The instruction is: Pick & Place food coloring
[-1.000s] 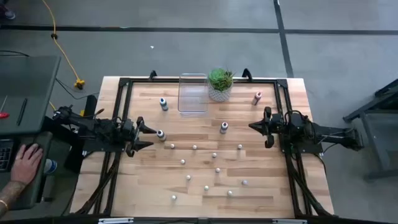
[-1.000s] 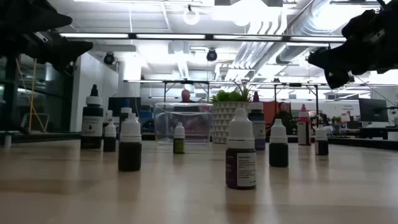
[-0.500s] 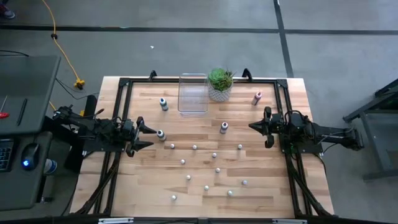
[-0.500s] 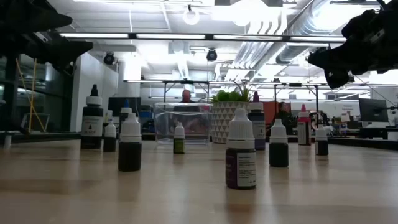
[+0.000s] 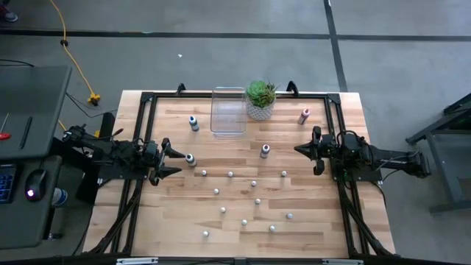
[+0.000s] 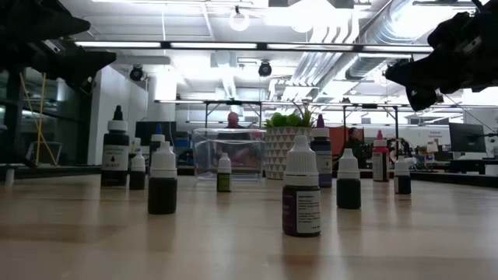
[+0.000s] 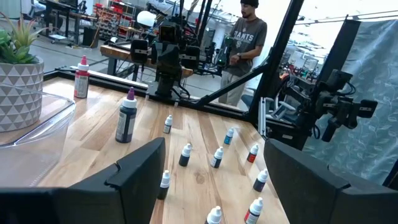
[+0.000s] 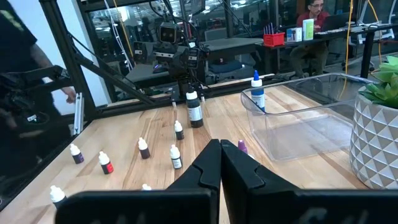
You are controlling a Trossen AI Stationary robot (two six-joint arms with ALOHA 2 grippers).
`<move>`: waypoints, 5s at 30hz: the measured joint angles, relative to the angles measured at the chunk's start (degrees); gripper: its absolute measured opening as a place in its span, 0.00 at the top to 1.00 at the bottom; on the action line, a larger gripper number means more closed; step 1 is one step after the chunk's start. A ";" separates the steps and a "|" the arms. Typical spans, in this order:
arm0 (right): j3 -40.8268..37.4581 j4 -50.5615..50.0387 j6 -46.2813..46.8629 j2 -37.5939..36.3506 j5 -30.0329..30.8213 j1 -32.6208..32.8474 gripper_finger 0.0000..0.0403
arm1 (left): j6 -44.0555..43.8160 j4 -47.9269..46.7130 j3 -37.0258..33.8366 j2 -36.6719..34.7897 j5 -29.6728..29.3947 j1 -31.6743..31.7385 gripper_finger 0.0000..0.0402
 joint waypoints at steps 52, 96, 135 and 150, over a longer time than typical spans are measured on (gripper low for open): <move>0.00 -0.01 -0.01 0.00 0.01 0.01 1.00 | 0.00 0.00 0.00 -0.01 0.01 -0.02 0.32; 7.28 -12.66 -4.28 3.27 0.73 0.00 1.00 | 0.00 0.00 0.00 0.00 0.00 -0.02 0.32; 76.64 -59.71 2.59 70.12 5.15 28.20 1.00 | 0.00 0.00 0.00 -0.02 0.00 0.00 0.32; 89.26 -59.54 -1.28 86.85 2.48 41.09 1.00 | 0.00 0.00 0.00 -0.02 0.00 0.00 0.32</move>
